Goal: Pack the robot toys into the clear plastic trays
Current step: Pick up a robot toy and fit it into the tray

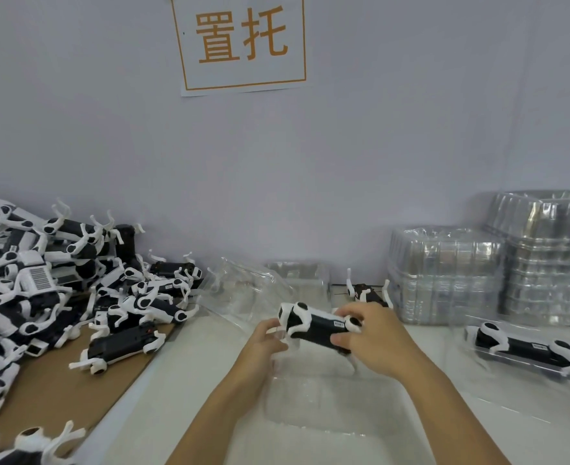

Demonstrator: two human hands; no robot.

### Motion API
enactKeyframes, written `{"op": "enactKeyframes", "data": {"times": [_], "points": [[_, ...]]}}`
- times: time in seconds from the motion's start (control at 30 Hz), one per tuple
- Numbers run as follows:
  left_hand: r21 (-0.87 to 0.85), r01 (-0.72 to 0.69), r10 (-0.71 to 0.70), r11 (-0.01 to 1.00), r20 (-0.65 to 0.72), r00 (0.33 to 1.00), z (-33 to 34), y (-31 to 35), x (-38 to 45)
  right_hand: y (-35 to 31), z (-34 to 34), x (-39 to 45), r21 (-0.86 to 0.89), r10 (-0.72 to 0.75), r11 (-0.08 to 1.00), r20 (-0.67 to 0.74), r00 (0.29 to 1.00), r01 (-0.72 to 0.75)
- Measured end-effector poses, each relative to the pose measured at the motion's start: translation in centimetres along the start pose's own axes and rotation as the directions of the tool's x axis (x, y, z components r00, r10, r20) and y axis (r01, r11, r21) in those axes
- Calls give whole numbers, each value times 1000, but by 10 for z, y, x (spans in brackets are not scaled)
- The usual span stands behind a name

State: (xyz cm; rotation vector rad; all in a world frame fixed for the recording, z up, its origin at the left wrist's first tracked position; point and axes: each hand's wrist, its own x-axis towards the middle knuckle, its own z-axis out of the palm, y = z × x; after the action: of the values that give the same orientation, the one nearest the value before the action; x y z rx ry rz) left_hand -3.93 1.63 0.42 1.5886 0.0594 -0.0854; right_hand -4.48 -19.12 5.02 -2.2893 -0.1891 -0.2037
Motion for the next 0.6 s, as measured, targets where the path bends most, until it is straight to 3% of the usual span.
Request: {"op": "enactKeyframes", "data": {"times": [0.33,0.5,0.6], "points": [[47,0,2,999,-42,999,3,7,-4,4,1,-2,-277,94,959,89,992,-66],[-44,26,-29,999,-66,997,11,10,-8,4,6,-4,-243,89,967,52,995,-74],[2,34,-34,999,-115,993,13,8,-4,5,8,-5,-249,57,968,54,997,-42]]}}
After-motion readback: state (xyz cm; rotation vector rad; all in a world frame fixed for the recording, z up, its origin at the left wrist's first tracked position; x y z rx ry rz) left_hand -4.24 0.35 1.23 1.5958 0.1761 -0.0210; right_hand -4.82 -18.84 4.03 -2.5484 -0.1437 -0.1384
